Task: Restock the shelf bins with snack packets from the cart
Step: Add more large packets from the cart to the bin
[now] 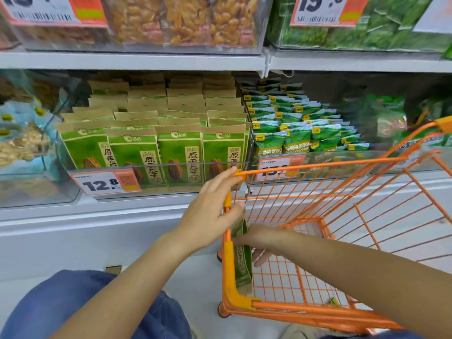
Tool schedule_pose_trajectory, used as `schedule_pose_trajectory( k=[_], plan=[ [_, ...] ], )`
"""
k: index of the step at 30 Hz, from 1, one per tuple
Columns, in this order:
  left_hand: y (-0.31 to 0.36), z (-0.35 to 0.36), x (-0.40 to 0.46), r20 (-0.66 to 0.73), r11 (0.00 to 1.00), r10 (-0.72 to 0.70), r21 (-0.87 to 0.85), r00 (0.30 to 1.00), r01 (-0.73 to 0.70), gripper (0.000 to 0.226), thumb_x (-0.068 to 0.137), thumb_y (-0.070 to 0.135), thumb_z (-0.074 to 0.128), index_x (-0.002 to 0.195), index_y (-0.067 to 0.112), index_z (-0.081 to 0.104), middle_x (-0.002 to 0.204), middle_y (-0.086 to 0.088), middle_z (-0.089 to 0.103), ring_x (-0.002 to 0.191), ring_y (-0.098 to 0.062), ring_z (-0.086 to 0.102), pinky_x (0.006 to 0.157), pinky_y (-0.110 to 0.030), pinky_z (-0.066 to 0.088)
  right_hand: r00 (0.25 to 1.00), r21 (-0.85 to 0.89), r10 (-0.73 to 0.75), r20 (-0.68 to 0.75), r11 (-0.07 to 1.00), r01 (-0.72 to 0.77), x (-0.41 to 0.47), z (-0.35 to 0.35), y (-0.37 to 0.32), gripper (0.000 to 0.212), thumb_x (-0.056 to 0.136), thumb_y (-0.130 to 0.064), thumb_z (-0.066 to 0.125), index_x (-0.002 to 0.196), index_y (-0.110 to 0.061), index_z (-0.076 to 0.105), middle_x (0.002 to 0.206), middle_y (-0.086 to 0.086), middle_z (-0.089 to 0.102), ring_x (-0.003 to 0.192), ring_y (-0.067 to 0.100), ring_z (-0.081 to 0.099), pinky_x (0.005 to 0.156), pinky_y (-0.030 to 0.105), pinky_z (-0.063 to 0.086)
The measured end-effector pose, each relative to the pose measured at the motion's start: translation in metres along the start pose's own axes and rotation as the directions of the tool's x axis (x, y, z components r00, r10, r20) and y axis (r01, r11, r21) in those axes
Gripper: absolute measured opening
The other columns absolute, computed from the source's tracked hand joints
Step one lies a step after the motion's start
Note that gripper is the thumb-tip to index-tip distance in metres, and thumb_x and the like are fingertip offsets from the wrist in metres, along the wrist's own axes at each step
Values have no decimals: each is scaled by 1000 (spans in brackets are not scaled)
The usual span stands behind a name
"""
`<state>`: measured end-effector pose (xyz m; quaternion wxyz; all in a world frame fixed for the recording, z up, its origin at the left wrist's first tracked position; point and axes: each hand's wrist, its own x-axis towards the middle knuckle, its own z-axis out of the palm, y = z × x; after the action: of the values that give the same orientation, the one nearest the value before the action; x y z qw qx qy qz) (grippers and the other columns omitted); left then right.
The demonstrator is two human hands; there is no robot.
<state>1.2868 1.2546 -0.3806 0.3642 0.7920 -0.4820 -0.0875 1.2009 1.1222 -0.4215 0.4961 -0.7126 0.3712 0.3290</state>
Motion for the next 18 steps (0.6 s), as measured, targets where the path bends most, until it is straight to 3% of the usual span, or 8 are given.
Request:
schedule_pose_trajectory(
  k=[1,3,5,9,14,18],
  plan=[
    [0,-1,1,3,1000,6,6,1000,-6,58,90,49,41,145,30,38,157,21,17,142,-2,16,104,-20,18,1000,28,0,-6,1000,0,2,0,-2,34,97,-25,55,123,-5,52,102,11,64,76,18,64,51,23,56],
    [-1,-3,3,15,1000,11,5,1000,-11,59,89,50,41,145,29,38,157,20,17,142,-3,17,105,-21,20,1000,-1,-25,-15,1000,25,0,-9,0,24,96,-14,55,118,-6,53,101,11,67,86,20,70,61,25,59],
    [0,-4,4,23,1000,6,-9,1000,-6,60,88,50,43,145,29,38,156,19,20,142,-4,19,106,-21,19,997,-47,-83,-5,996,82,-12,-23,2,21,94,-15,57,114,-10,57,97,5,71,86,16,71,67,26,60],
    [5,-9,4,-16,991,-40,-126,999,38,54,88,49,46,139,31,45,148,17,36,136,0,27,108,-19,20,961,-111,-267,-71,960,258,-67,-63,6,12,92,-20,63,103,-17,64,82,-4,72,72,8,69,61,21,55],
    [32,-49,13,5,825,-168,-546,986,143,35,86,44,58,119,33,58,116,4,67,108,-5,62,97,-26,48,835,-3,-538,-115,841,541,-137,-88,-5,18,90,-18,63,106,-14,70,91,2,75,81,10,70,66,19,52],
    [57,-99,9,66,737,-185,-651,980,183,50,75,28,69,123,25,55,106,0,73,94,-15,70,79,-31,59,733,27,-666,-136,737,675,-155,-77,-44,24,86,-19,66,108,-11,70,97,8,75,82,15,71,68,21,54]
  ],
)
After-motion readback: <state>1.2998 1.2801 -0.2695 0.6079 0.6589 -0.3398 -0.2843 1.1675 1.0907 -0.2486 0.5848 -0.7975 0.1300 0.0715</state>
